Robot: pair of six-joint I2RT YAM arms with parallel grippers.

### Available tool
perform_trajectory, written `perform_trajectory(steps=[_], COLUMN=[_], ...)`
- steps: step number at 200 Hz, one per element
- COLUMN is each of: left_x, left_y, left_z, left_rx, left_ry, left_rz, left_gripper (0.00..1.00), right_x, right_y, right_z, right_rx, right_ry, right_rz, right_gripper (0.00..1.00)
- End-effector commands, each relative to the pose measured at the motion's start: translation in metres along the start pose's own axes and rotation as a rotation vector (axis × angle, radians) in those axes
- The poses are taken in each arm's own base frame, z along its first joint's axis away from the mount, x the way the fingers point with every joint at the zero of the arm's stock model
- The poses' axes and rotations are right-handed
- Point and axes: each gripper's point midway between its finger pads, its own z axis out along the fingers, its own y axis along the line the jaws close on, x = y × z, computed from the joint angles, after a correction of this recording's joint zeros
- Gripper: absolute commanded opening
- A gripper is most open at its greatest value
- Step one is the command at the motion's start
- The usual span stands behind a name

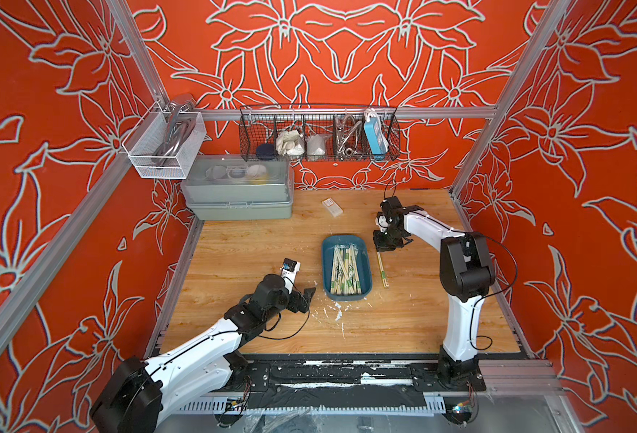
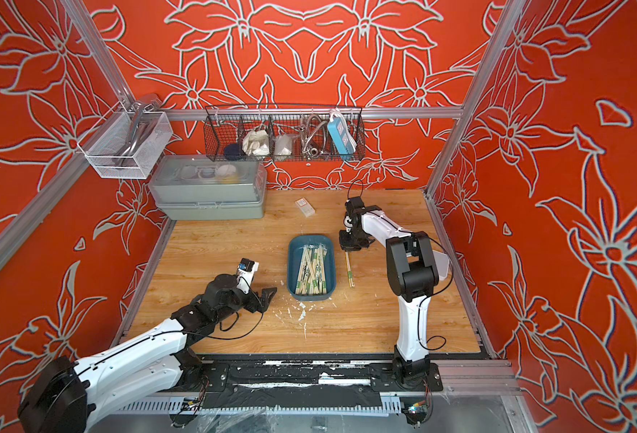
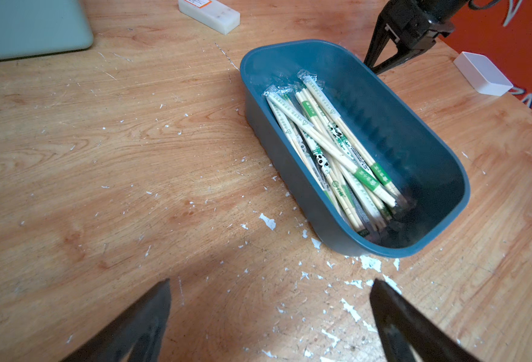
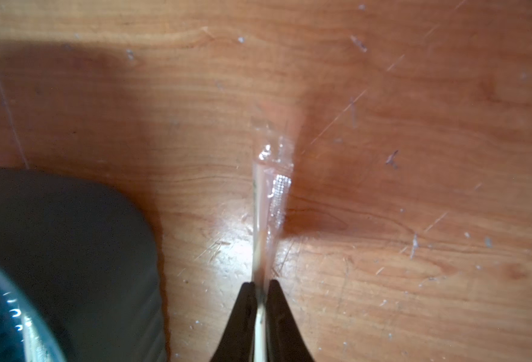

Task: Take the paired disposable chopsticks out of the storage box
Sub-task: Place the paired disposable chopsticks at the center of the board.

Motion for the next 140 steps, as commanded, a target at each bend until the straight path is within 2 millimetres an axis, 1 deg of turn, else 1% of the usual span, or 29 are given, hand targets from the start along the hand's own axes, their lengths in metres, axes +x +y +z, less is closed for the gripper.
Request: perform_trajectory(steps=[1, 41, 51, 66, 73, 108, 140], left_x=[-0.01, -0.009, -0.008, -0.008, -0.007, -0.007, -0.008], left_y=[-0.003, -0.004, -0.004, -0.004, -0.004, -0.005, -0.006], left_z=[0.0, 0.002, 0.003, 0.004, 0.004, 0.006, 0.008], left_rx=[0.003, 0.009, 0.009, 0.006, 0.005, 0.01, 0.016], left_ry=[-0.017, -0.008, -0.006, -0.003, 0.0, 0.005, 0.01], left_rz=[0.015, 0.014, 0.014, 0.014, 0.013, 0.011, 0.01], left_gripper=[0.98, 0.98, 0.98, 0.98, 0.98, 0.98, 0.98], right_x=[-0.007, -0.005, -0.003, 0.001, 0.003, 0.013, 0.024], right_y=[-0.01, -0.012, -0.01, -0.006, -0.006, -0.006, -0.008], right_z=[0.005, 0.009, 0.007, 0.002, 0.0, -0.007, 0.002], right_rx=[0.021, 0.031, 0.02, 0.004, 0.003, -0.001, 0.023], right_ry=[0.0, 0.01, 0.012, -0.009, -0.018, -0.038, -0.019], right_rz=[0.004, 0.022, 0.028, 0.028, 0.029, 0.017, 0.007], right_gripper=[0.15, 0.19, 0.23, 0.34, 0.37, 0.39, 0.39])
